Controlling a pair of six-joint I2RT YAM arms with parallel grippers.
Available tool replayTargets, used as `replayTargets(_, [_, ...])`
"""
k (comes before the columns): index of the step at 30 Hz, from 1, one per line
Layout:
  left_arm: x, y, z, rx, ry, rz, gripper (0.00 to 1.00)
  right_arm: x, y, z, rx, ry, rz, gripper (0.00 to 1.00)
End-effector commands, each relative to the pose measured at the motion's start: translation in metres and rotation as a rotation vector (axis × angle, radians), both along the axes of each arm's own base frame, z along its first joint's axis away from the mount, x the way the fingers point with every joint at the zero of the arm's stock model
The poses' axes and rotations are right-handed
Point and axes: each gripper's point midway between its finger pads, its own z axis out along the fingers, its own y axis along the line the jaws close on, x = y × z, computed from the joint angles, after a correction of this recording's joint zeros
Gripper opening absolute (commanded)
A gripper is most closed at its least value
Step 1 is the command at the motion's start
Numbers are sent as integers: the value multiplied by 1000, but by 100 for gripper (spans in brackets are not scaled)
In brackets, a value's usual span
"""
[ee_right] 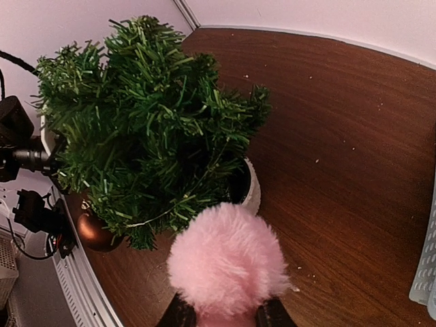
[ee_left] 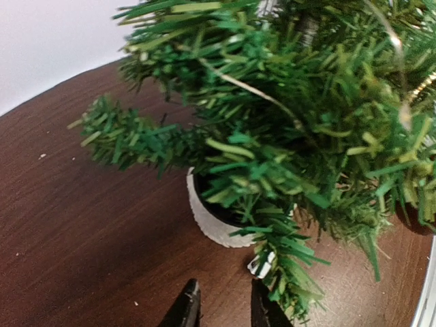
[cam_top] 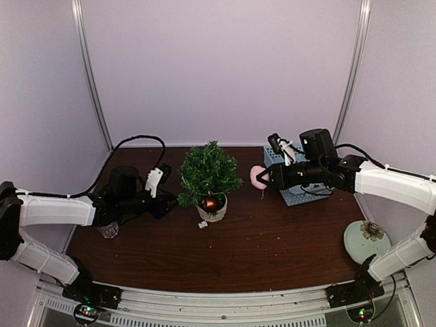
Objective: Decorate the small christmas tree
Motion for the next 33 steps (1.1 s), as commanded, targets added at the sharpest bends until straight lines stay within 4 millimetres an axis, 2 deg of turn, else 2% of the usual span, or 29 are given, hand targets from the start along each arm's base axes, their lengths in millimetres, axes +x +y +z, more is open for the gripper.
replayTargets(1, [-6,-28,29,-41,-112,-126,24,6,4,-11,47,40,-30,15])
replayTargets(7, [-16,-39,28,-42,-122,-182,22,-1,25,-20,69,72,19,15])
replayTargets(11, [-21,-45,29,-45,-127,-215,21,1,30,-24,67,73,27,15])
replayTargets(25, [-35,-73,20,-17,-133,-308,20,18,43,-22,61,39,33,15])
replayTargets(33, [-40,-88,20,-18,-147,-335,20,35,50,-17,52,12,31,15])
